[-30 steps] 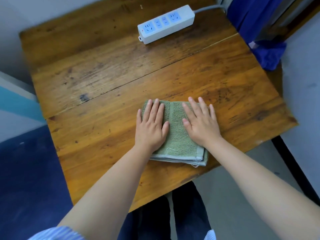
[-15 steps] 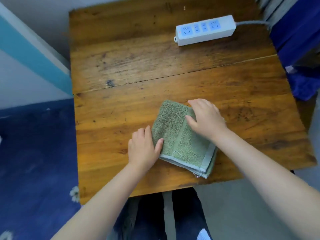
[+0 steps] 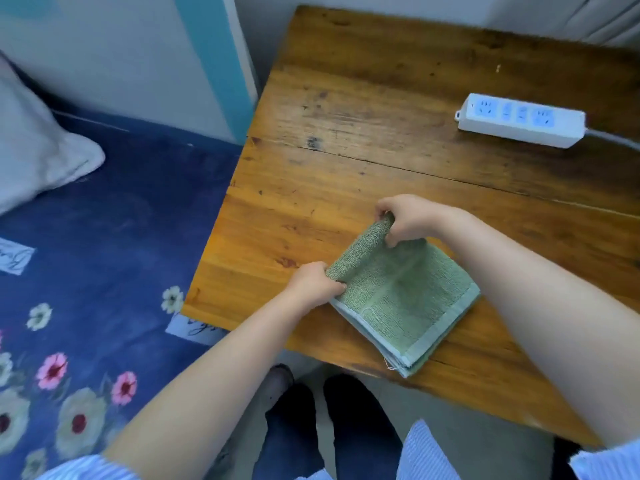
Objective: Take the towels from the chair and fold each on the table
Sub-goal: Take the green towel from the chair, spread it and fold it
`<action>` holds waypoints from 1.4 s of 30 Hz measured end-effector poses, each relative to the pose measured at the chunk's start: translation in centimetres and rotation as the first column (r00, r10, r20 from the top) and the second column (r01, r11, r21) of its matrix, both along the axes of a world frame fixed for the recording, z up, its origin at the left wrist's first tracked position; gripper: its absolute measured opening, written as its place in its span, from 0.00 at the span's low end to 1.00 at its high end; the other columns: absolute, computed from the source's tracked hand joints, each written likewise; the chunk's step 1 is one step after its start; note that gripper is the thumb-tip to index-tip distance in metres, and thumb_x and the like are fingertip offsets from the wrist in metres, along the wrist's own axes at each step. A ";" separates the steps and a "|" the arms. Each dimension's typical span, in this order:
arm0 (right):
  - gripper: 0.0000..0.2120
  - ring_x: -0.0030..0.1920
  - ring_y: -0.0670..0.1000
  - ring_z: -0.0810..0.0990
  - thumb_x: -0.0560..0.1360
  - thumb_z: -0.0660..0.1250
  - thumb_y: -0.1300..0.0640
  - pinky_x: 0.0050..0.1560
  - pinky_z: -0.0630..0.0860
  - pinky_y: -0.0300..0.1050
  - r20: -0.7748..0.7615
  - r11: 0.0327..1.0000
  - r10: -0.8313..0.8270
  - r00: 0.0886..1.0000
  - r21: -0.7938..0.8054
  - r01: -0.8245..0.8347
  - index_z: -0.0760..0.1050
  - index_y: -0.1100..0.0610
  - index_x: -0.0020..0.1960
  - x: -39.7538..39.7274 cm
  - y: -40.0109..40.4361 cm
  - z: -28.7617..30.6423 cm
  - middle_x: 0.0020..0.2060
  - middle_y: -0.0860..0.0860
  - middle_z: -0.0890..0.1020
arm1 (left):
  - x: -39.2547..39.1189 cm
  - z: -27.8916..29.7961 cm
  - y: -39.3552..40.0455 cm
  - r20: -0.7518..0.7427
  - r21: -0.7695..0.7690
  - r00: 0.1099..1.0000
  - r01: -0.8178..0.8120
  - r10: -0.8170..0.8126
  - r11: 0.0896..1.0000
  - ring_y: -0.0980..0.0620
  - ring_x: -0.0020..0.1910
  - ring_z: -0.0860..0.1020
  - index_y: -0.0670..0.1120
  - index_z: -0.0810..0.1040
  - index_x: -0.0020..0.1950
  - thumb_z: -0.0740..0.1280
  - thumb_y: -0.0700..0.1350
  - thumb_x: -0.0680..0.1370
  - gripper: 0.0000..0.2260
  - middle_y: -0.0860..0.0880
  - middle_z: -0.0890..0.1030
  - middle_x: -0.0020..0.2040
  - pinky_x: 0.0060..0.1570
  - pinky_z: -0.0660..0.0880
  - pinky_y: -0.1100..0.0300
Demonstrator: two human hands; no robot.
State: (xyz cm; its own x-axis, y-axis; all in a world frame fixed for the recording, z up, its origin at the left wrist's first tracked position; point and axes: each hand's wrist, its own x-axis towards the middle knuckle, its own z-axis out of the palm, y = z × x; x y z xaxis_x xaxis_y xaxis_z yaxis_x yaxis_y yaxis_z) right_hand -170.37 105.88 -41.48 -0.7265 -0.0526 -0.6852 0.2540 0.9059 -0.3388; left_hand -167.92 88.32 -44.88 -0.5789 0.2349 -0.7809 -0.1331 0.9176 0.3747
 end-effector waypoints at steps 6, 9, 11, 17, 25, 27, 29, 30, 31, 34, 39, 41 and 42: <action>0.25 0.50 0.51 0.69 0.68 0.71 0.63 0.47 0.67 0.41 -0.144 0.985 0.013 0.989 -0.170 -0.038 0.67 0.53 0.62 -0.1 -4.3 3.5 0.50 0.51 0.70 | 0.0 3.3 -6.7 -0.020 0.150 0.958 -0.280 0.286 0.948 0.52 0.37 0.70 0.46 0.69 0.45 0.67 0.42 0.75 0.07 0.51 0.71 0.37 0.30 0.65 0.65; 0.28 0.53 0.50 0.69 0.67 0.73 0.62 0.50 0.66 0.39 -0.235 0.967 0.071 0.969 -0.222 -0.125 0.67 0.55 0.64 -0.5 -9.3 5.5 0.51 0.49 0.68 | 0.6 5.8 -12.3 -0.182 0.161 0.888 -0.396 0.422 0.904 0.51 0.39 0.71 0.49 0.69 0.40 0.69 0.40 0.73 0.09 0.52 0.72 0.38 0.30 0.63 0.68; 0.20 0.50 0.49 0.69 0.66 0.74 0.62 0.42 0.62 0.38 -0.307 0.948 0.154 0.939 -0.222 -0.228 0.73 0.58 0.55 -0.5 -13.6 6.8 0.47 0.50 0.70 | 1.9 7.7 -16.7 -0.273 0.188 0.811 -0.483 0.518 0.855 0.50 0.44 0.71 0.47 0.71 0.44 0.69 0.38 0.72 0.08 0.49 0.74 0.43 0.33 0.63 0.68; 0.19 0.46 0.49 0.71 0.64 0.75 0.66 0.39 0.63 0.38 -0.466 0.827 0.280 0.840 -0.328 -0.457 0.75 0.64 0.54 2.4 -28.4 10.6 0.44 0.50 0.73 | 9.4 13.3 -30.3 -0.461 0.290 0.526 -0.672 0.715 0.682 0.49 0.43 0.71 0.47 0.74 0.45 0.68 0.35 0.71 0.09 0.47 0.76 0.41 0.34 0.62 0.59; 0.19 0.43 0.49 0.71 0.65 0.74 0.67 0.37 0.66 0.35 -0.557 0.589 0.373 0.742 -0.476 -0.653 0.74 0.63 0.54 13.6 -49.3 16.6 0.42 0.52 0.74 | 26.1 19.4 -48.2 -0.548 0.529 0.094 -0.731 0.831 0.431 0.53 0.35 0.69 0.51 0.69 0.42 0.64 0.31 0.75 0.14 0.54 0.72 0.36 0.30 0.64 0.70; 0.19 0.44 0.50 0.71 0.66 0.73 0.68 0.35 0.66 0.30 -0.562 0.539 0.399 0.725 -0.496 -0.681 0.73 0.64 0.55 16.5 -53.5 17.8 0.42 0.52 0.74 | 29.8 20.6 -51.6 -0.515 0.614 -0.020 -0.706 0.857 0.352 0.60 0.35 0.69 0.49 0.70 0.45 0.64 0.30 0.75 0.13 0.56 0.72 0.37 0.32 0.66 0.74; 0.18 0.44 0.50 0.72 0.66 0.73 0.67 0.39 0.67 0.34 -0.536 0.492 0.409 0.738 -0.551 -0.674 0.73 0.63 0.55 19.3 -57.5 18.6 0.43 0.52 0.75 | 33.4 21.3 -54.7 -0.471 0.681 -0.125 -0.680 0.873 0.270 0.62 0.38 0.70 0.47 0.70 0.50 0.64 0.31 0.75 0.12 0.56 0.73 0.40 0.37 0.67 0.73; 0.17 0.44 0.49 0.73 0.67 0.72 0.67 0.41 0.68 0.36 -0.518 0.469 0.416 0.747 -0.582 -0.664 0.73 0.63 0.54 20.5 -59.2 18.8 0.42 0.52 0.75 | 35.0 21.4 -56.1 -0.448 0.708 -0.175 -0.668 0.877 0.229 0.61 0.40 0.70 0.47 0.70 0.51 0.64 0.31 0.76 0.11 0.56 0.73 0.41 0.39 0.67 0.72; 0.16 0.42 0.48 0.73 0.67 0.72 0.67 0.41 0.69 0.34 -0.508 0.446 0.423 0.751 -0.605 -0.660 0.72 0.61 0.52 21.7 -60.9 18.9 0.40 0.50 0.75 | 36.5 21.4 -57.5 -0.421 0.733 -0.228 -0.656 0.878 0.181 0.59 0.42 0.71 0.47 0.70 0.51 0.64 0.32 0.76 0.11 0.55 0.74 0.43 0.40 0.68 0.72; 0.13 0.38 0.43 0.72 0.68 0.71 0.69 0.35 0.69 0.25 -0.464 0.382 0.444 0.767 -0.676 -0.630 0.72 0.55 0.45 24.7 -65.6 19.5 0.36 0.44 0.74 | 40.0 21.5 -61.2 -0.314 0.798 -0.391 -0.603 0.865 0.017 0.54 0.47 0.73 0.46 0.72 0.54 0.66 0.33 0.75 0.12 0.54 0.76 0.44 0.44 0.70 0.70; 0.17 0.41 0.46 0.78 0.69 0.69 0.70 0.42 0.76 0.34 -0.204 0.288 0.310 0.928 -0.911 -0.296 0.74 0.48 0.45 26.9 -72.3 19.2 0.40 0.47 0.79 | 42.6 21.7 -66.5 -0.125 0.860 -0.466 -0.491 0.876 -0.138 0.52 0.48 0.76 0.45 0.75 0.48 0.64 0.34 0.77 0.06 0.54 0.77 0.43 0.51 0.71 0.61; 0.13 0.43 0.47 0.79 0.73 0.65 0.68 0.43 0.76 0.38 -0.081 0.248 0.262 0.962 -0.957 -0.148 0.74 0.51 0.49 27.0 -74.9 18.5 0.42 0.49 0.80 | 42.3 21.7 -68.1 -0.090 0.898 -0.503 -0.414 0.859 -0.148 0.56 0.45 0.75 0.50 0.75 0.45 0.63 0.35 0.78 0.09 0.54 0.77 0.44 0.51 0.70 0.61; 0.11 0.42 0.47 0.79 0.74 0.63 0.68 0.43 0.76 0.38 -0.040 0.247 0.264 0.964 -0.963 -0.107 0.74 0.54 0.50 26.9 -76.1 18.0 0.41 0.49 0.81 | 41.9 21.7 -68.9 -0.100 0.907 -0.517 -0.398 0.850 -0.135 0.57 0.45 0.75 0.51 0.75 0.46 0.62 0.36 0.78 0.10 0.54 0.77 0.44 0.52 0.70 0.61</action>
State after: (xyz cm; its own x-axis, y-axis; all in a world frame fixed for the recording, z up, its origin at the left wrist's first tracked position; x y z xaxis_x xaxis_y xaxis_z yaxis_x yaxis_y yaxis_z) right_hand -143.52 29.74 -23.53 -0.5270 -0.8436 -0.1031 0.2305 -0.0251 -0.9728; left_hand -125.99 19.42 -23.18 -0.3857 -0.9214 -0.0478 -0.0123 -0.0467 0.9988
